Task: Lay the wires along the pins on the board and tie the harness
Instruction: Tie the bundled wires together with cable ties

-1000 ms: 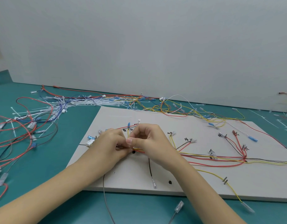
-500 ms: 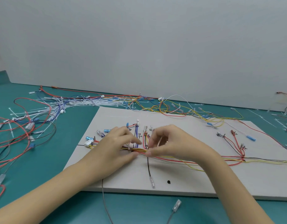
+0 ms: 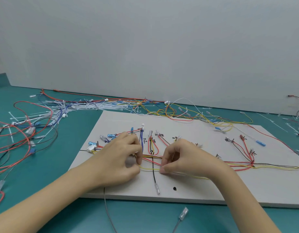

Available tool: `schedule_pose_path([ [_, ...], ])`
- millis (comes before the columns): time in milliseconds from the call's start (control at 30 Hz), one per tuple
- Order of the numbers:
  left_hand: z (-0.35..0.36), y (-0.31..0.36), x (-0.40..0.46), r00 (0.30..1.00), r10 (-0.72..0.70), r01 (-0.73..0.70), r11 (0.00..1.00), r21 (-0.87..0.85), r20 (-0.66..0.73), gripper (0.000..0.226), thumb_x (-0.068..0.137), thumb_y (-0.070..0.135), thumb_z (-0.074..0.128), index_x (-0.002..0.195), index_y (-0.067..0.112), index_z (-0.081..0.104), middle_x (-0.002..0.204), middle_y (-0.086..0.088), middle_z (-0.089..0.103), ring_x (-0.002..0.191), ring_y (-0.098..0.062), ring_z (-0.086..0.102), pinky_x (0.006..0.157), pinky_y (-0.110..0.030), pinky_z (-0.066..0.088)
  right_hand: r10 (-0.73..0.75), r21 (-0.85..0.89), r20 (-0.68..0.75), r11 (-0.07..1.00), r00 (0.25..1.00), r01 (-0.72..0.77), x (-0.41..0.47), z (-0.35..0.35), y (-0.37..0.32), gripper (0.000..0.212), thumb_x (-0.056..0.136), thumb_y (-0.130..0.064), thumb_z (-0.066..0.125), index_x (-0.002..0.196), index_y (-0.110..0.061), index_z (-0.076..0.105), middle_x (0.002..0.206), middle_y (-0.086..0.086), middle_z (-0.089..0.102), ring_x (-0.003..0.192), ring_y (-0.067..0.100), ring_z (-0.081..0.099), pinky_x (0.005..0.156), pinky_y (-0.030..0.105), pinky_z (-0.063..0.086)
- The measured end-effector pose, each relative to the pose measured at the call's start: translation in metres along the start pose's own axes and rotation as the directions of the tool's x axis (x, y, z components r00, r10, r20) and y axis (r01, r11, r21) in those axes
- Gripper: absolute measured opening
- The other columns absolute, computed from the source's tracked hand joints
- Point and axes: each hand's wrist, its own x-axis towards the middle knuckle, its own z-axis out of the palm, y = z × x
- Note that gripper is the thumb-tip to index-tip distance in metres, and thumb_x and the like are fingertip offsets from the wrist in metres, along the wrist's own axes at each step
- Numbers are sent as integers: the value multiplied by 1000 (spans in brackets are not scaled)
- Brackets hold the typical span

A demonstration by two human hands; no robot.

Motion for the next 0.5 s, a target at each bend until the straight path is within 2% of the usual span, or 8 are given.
schedule_pose_path([
  [67,-3,-1,0,1000,-18,18,1000,-9,12,22,72,37,42,75,26,61,91,13,50,95,-7,41,85,-23,37,-18,33,2,999,1000,18,0,2,0,14,73,-26,83,75,-16,73,62,-9,64,58,3,52,57,17,43],
  [167,2,0,0,999,-37,36,999,-35,-12,15,81,36,51,76,25,61,91,12,50,97,-8,43,87,-26,37,-36,69,4,997,999,36,-1,3,1,15,72,-27,84,76,-17,73,61,-10,63,57,4,50,56,16,41],
  [233,5,-2,0,998,-62,60,994,-91,-25,17,85,42,54,81,27,63,93,13,51,100,-7,44,89,-25,36,-42,67,25,997,999,40,-1,3,1,13,72,-24,84,75,-16,75,65,-3,66,57,3,51,58,16,41],
  [300,2,-7,3,993,-110,101,981,-164,-45,25,86,51,50,85,30,64,95,14,53,104,-7,46,89,-23,36,-37,33,18,999,999,37,-2,3,2,11,72,-22,84,73,-16,75,76,4,68,60,3,52,61,20,43],
  [367,-4,-14,6,983,-166,143,961,-236,-80,37,83,59,43,87,30,65,95,14,56,104,-7,48,86,-20,36,-39,-1,-29,999,999,39,-3,2,3,11,73,-22,84,71,-16,75,80,1,64,63,4,53,65,26,46],
  [433,-10,-24,9,968,-221,179,941,-286,-122,46,82,64,38,88,29,68,94,11,58,102,-7,50,81,-18,36,-54,29,-69,998,996,56,-5,-4,4,11,74,-20,83,70,-15,74,73,-4,64,60,5,52,60,23,45],
  [500,-15,-36,13,949,-272,221,934,-281,-157,50,85,67,34,89,31,69,94,7,59,99,-8,52,82,-20,37,-34,135,-54,990,998,41,-11,-13,6,9,78,-17,80,72,-11,75,61,-2,63,52,7,50,50,19,40],
])
